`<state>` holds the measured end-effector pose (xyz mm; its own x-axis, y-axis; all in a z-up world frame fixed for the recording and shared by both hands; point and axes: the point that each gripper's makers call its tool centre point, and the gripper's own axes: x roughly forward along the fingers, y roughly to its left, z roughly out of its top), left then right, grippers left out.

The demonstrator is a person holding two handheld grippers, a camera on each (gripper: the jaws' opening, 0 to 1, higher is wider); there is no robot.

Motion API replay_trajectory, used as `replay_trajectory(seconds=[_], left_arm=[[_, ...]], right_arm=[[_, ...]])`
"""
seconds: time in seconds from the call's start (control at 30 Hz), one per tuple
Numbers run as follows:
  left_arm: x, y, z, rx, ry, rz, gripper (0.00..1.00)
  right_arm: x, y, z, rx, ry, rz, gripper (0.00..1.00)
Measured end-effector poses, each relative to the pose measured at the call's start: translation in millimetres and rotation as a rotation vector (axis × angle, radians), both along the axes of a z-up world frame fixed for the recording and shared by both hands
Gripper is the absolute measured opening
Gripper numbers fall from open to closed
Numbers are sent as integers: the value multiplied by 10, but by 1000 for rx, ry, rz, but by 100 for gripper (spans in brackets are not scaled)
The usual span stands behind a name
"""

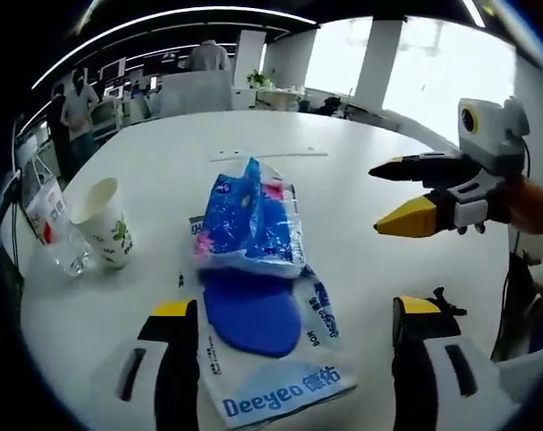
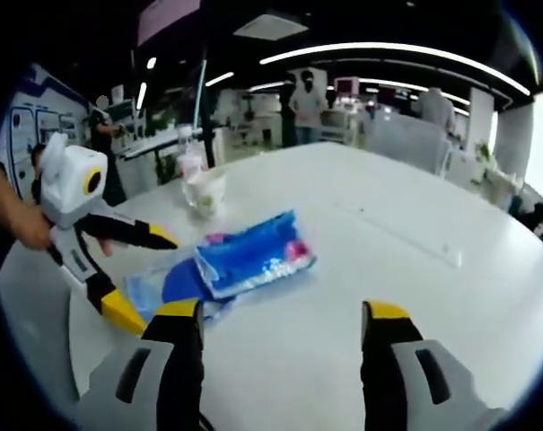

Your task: Arrange the tabletop items into an orderly group along one side of the table until the central work area is clear of visible clutter.

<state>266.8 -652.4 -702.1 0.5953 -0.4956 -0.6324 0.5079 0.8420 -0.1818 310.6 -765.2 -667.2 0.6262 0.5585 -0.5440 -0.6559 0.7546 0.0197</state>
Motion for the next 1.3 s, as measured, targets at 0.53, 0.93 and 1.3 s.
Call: replay_trajectory(seconds=[0.53, 0.93, 1.3], left_arm=[[89, 10, -25, 44, -23, -32, 63], [128, -35, -92, 35, -7, -26, 40], [279, 29, -82, 7, 3, 69, 32]], right_arm=[[185, 134, -10, -29, -39, 71, 51], [345, 208, -106, -65, -28, 114, 44], [429, 295, -145, -74, -32, 137, 37]])
